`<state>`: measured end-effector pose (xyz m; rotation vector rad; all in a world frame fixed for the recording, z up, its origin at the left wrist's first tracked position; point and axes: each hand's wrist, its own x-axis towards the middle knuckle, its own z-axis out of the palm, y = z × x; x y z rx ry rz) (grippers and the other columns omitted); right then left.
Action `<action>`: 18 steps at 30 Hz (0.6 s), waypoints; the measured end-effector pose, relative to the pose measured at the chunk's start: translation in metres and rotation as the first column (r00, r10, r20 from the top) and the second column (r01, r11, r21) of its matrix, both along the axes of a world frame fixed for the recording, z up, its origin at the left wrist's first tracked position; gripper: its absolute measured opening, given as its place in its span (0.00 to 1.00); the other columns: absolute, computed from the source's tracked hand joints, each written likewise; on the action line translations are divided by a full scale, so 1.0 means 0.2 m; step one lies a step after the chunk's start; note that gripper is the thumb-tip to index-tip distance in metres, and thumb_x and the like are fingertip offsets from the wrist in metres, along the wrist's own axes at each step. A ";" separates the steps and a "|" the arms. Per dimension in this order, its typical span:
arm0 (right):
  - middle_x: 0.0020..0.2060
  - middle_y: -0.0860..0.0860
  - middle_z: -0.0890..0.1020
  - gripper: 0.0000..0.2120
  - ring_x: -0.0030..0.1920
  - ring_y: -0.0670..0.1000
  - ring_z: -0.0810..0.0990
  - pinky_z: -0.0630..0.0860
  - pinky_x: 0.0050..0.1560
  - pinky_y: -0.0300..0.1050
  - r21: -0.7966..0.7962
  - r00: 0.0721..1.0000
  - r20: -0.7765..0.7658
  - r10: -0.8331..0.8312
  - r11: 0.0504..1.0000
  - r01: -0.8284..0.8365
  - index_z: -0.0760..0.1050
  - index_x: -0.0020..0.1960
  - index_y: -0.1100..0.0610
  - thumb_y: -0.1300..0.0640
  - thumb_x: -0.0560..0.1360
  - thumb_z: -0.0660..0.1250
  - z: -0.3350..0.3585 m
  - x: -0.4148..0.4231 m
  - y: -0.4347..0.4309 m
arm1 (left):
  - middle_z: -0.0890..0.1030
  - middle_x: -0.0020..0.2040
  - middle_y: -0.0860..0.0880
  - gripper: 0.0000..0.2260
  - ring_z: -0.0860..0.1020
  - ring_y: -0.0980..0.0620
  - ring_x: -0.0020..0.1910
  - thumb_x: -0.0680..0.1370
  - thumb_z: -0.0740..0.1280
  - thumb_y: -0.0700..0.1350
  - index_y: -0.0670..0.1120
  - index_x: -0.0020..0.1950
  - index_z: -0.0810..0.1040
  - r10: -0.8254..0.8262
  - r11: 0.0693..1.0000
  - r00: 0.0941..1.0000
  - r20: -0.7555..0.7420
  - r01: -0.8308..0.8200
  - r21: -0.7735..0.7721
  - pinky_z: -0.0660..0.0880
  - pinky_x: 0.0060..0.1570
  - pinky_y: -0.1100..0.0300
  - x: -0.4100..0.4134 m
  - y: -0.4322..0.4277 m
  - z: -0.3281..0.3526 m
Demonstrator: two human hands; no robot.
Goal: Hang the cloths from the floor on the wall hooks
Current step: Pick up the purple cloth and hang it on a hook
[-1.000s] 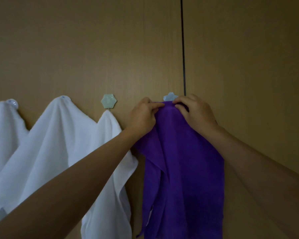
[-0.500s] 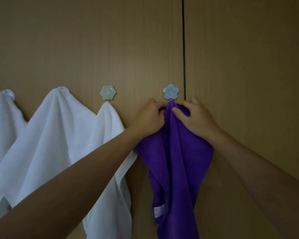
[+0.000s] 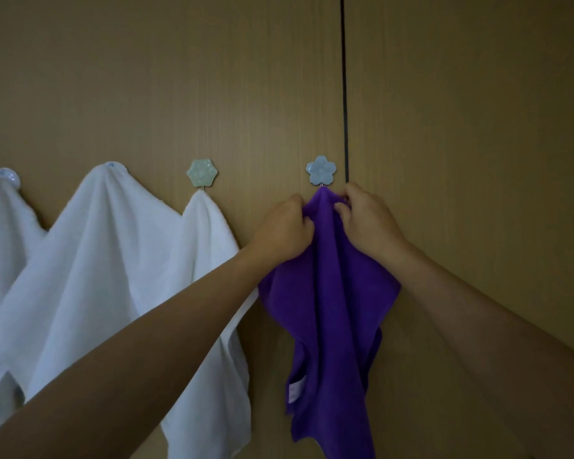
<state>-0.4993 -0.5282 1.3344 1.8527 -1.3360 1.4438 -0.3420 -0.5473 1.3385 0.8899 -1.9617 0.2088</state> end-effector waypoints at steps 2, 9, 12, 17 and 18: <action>0.43 0.53 0.79 0.07 0.38 0.50 0.76 0.72 0.39 0.46 0.025 0.998 0.058 0.039 0.999 -0.041 0.70 0.56 0.61 0.58 0.82 0.59 -0.03 0.01 -0.01 | 0.72 0.39 0.53 0.03 0.70 0.59 0.34 0.80 0.59 0.41 0.44 0.53 0.69 -0.080 0.992 0.995 -0.060 0.085 0.090 0.65 0.28 0.70 0.00 -0.01 -0.04; 0.59 0.51 0.78 0.20 0.53 0.48 0.78 0.71 0.49 0.38 -0.049 0.994 0.044 0.101 0.994 -0.099 0.63 0.72 0.56 0.56 0.82 0.60 -0.15 -0.01 -0.01 | 0.76 0.63 0.45 0.23 0.77 0.50 0.55 0.81 0.60 0.42 0.44 0.75 0.60 -0.119 0.958 0.993 0.001 0.116 -0.261 0.73 0.51 0.60 0.01 -0.02 -0.15; 0.59 0.52 0.79 0.22 0.53 0.50 0.80 0.76 0.51 0.44 -0.014 0.995 0.014 0.102 0.995 -0.102 0.60 0.75 0.53 0.57 0.82 0.59 -0.20 -0.01 -0.01 | 0.71 0.69 0.44 0.25 0.74 0.49 0.63 0.82 0.57 0.40 0.45 0.78 0.53 -0.219 0.963 0.974 0.061 0.226 -0.150 0.70 0.60 0.61 0.02 -0.02 -0.18; 0.66 0.51 0.75 0.23 0.60 0.51 0.77 0.75 0.58 0.48 -0.009 0.999 -0.014 0.050 0.999 -0.050 0.58 0.76 0.51 0.54 0.82 0.57 -0.24 -0.01 0.03 | 0.70 0.69 0.43 0.25 0.74 0.47 0.61 0.82 0.57 0.45 0.45 0.78 0.55 -0.103 0.954 0.990 0.092 0.125 -0.274 0.72 0.58 0.57 0.03 -0.04 -0.24; 0.67 0.51 0.74 0.23 0.62 0.50 0.76 0.75 0.59 0.48 -0.022 0.999 -0.027 0.022 1.000 -0.022 0.58 0.76 0.52 0.53 0.83 0.57 -0.23 -0.01 0.05 | 0.71 0.68 0.42 0.24 0.74 0.46 0.59 0.82 0.56 0.48 0.44 0.77 0.57 -0.007 0.940 0.996 0.090 0.037 -0.340 0.74 0.56 0.53 0.03 -0.05 -0.24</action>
